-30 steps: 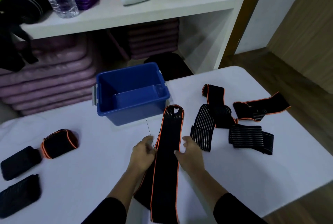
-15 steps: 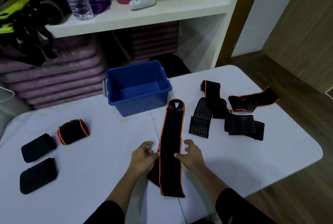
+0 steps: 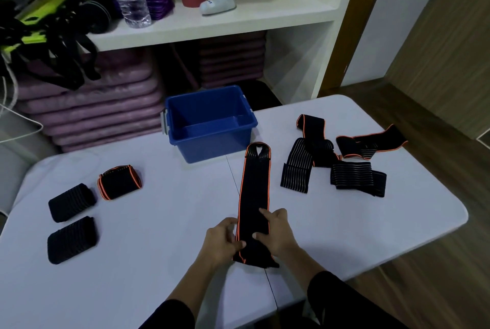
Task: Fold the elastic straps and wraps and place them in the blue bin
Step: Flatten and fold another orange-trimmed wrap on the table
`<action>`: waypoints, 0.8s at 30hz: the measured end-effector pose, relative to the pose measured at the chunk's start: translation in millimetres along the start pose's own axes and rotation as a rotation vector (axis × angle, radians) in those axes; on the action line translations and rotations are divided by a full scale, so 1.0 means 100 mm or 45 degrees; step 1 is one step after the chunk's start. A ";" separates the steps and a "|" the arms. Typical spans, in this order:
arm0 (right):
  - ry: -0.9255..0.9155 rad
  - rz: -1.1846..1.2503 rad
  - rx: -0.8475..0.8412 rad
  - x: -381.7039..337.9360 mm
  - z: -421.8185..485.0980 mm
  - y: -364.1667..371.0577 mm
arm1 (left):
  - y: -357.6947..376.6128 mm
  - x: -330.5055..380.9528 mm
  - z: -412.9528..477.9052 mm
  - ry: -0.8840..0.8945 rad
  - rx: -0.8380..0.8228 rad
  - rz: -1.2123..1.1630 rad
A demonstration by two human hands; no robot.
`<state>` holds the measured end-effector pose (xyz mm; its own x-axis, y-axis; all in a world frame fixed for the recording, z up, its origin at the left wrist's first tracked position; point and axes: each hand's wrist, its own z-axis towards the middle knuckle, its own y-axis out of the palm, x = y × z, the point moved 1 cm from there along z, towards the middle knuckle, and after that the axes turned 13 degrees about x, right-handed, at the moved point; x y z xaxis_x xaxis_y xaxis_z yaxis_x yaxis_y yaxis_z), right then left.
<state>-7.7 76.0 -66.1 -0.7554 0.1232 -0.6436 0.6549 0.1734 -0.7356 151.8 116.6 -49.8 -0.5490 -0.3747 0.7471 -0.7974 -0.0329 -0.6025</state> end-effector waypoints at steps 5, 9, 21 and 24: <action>-0.028 0.056 -0.015 0.05 -0.04 0.02 | 0.02 -0.05 -0.05 0.055 0.043 -0.026; -0.054 0.029 -0.034 0.07 -0.08 -0.04 | 0.06 0.01 -0.08 0.082 0.077 -0.006; -0.259 0.066 -0.230 0.02 -0.32 -0.22 | 0.03 -0.12 -0.10 0.255 -0.095 0.155; -0.302 0.045 -0.217 0.01 -0.36 -0.21 | 0.03 -0.14 -0.12 0.218 -0.075 0.101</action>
<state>-23.1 107.5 -43.9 -0.6929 -0.0963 -0.7146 0.6527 0.3373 -0.6784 153.8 133.2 -58.1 -0.6410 -0.2110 0.7379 -0.7607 0.0468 -0.6474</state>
